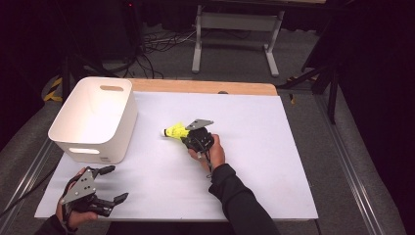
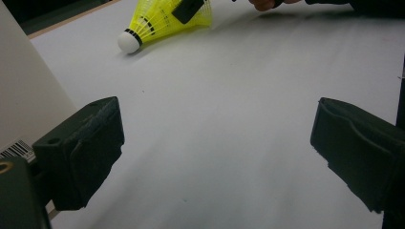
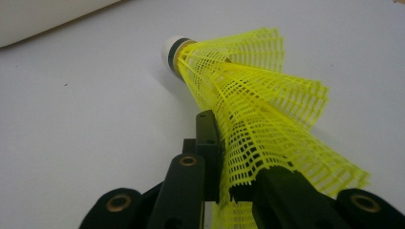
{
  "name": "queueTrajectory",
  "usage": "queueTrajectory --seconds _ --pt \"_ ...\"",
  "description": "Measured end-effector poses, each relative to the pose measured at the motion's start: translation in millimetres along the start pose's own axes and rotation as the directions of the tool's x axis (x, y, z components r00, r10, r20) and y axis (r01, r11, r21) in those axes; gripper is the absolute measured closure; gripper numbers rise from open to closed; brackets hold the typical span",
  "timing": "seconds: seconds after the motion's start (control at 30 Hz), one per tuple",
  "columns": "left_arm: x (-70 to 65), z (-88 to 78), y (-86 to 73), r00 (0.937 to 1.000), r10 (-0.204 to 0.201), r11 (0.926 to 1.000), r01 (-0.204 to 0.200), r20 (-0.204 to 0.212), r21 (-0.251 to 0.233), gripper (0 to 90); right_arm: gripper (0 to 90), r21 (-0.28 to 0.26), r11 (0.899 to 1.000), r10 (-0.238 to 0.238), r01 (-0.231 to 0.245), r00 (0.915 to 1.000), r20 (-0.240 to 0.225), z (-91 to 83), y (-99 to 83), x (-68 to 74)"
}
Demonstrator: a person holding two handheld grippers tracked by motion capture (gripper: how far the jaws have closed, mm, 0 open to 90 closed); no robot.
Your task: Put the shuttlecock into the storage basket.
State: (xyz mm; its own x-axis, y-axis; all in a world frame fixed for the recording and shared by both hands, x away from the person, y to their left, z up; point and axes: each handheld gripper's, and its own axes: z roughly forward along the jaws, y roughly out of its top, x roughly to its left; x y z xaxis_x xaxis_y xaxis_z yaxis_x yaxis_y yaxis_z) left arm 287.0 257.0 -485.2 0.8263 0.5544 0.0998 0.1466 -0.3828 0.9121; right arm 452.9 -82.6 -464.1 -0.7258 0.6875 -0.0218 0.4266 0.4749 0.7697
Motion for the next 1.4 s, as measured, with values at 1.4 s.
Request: queueTrajectory --seconds 1.4 --pt "-0.5 2.5 -0.2 0.9999 0.0 0.9997 0.0 -0.014 0.025 5.0 85.7 -0.076 0.989 -0.128 0.126 0.9914 -0.027 -52.9 -17.9 11.8"
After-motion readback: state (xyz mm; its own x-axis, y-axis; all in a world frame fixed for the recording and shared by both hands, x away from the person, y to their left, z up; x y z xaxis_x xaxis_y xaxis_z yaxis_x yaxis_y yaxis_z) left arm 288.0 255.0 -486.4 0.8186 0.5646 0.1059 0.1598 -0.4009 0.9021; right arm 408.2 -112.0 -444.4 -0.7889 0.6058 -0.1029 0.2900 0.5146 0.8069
